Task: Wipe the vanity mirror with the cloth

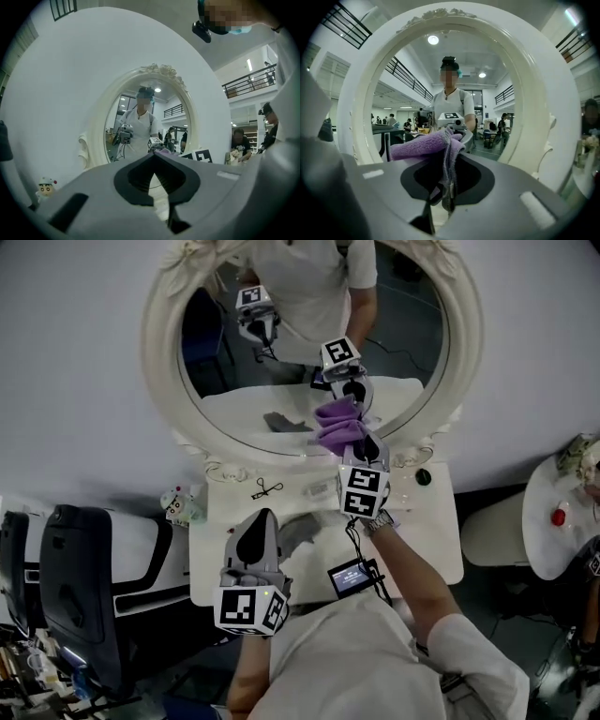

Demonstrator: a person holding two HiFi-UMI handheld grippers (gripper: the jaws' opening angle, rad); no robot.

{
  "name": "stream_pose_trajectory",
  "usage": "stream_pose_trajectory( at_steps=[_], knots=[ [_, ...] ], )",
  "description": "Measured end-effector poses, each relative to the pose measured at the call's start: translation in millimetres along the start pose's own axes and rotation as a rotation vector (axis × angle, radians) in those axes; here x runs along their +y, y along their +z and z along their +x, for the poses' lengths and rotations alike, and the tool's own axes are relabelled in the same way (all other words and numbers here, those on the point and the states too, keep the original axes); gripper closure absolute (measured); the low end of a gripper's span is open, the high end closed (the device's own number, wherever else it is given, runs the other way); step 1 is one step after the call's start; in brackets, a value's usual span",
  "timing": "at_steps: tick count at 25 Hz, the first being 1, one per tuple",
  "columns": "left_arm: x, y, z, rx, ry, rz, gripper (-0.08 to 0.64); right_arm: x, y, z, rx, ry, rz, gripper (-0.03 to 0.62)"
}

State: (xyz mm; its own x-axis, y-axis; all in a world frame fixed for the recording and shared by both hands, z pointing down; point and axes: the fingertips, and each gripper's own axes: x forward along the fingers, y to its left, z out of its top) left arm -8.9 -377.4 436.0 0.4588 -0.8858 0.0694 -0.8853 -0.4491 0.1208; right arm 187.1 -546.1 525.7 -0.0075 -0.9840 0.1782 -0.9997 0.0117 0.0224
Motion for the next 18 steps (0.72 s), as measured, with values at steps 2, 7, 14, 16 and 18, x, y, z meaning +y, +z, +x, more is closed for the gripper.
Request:
stream_pose_trajectory(
  at_steps=[2, 7, 14, 16, 18],
  knots=[
    [-11, -2, 10, -0.005, -0.036, -0.015, 0.558, -26, -2, -4, 0.010, -0.045, -0.013, 0.523],
    [-35, -6, 31, -0.017, -0.127, -0.058, 0.558, -75, -3, -9, 0.027, -0.130, -0.046, 0.528],
    [-34, -7, 35, -0.025, -0.121, -0.102, 0.558, -82, 2, -9, 0.048, -0.126, -0.031, 0.531],
    [-29, -6, 31, -0.037, -0.108, -0.092, 0.558, -69, 9, -11, 0.027, -0.079, 0.012, 0.532],
    [-23, -5, 25, -0.038, -0.082, -0.085, 0.558, -45, 17, -14, 0.000, -0.009, 0.009, 0.534]
  ],
)
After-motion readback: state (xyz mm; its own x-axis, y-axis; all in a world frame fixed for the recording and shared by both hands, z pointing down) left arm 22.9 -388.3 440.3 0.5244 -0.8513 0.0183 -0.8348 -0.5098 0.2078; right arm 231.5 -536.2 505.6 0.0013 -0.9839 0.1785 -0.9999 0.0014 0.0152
